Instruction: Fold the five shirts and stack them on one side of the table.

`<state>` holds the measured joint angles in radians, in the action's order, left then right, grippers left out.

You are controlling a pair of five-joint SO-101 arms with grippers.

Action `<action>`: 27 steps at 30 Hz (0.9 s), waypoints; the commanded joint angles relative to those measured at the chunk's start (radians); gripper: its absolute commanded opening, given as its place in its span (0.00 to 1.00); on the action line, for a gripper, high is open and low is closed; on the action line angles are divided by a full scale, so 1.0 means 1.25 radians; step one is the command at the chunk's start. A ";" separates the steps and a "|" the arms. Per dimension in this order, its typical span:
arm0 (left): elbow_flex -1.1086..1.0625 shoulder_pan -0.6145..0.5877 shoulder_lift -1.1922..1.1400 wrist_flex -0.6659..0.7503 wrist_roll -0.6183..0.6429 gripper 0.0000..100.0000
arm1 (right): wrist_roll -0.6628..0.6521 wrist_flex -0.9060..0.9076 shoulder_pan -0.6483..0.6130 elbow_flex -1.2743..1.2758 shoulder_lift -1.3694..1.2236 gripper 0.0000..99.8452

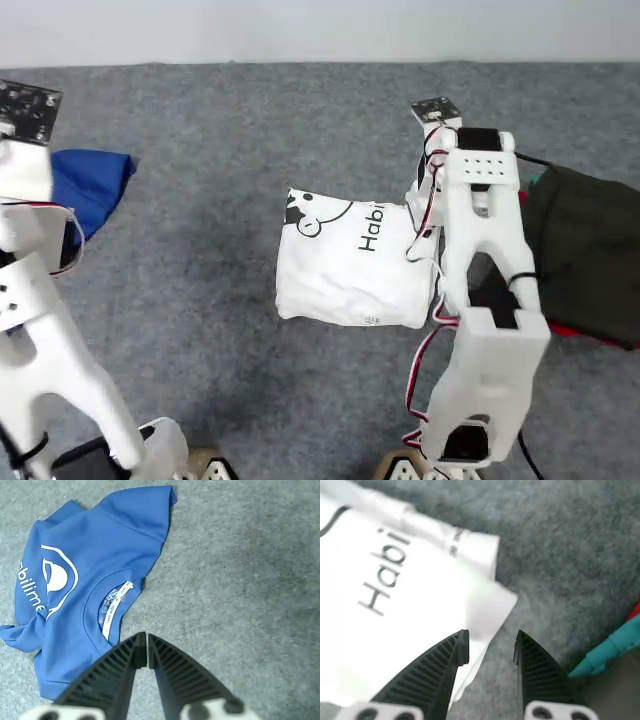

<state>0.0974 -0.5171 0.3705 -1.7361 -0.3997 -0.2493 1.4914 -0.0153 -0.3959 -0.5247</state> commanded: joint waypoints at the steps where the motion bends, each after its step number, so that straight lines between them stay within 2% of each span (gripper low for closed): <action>1: 0.002 -0.010 0.027 -0.014 -0.009 0.01 | 0.007 -0.014 -0.019 -0.070 -0.031 0.16; 5: 0.002 -0.009 0.026 -0.014 -0.007 0.01 | 0.005 -0.014 -0.045 -0.092 -0.080 0.15; 10: -0.017 -0.010 0.029 -0.014 -0.007 0.01 | 0.005 -0.012 -0.062 -0.137 -0.104 0.01; 14: -0.047 -0.010 0.033 -0.014 -0.009 0.01 | -0.001 -0.008 -0.052 -0.168 -0.105 0.01; 18: -0.050 -0.011 0.033 -0.014 -0.009 0.01 | -0.058 -0.021 -0.047 -0.187 -0.106 0.01; 27: -0.050 -0.011 0.033 -0.012 -0.059 0.01 | -0.161 -0.153 -0.045 -0.196 -0.132 0.01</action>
<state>0.0299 -0.5232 0.3767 -1.7361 -0.4580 -0.4135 1.3502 -0.0844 -0.5938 -0.6935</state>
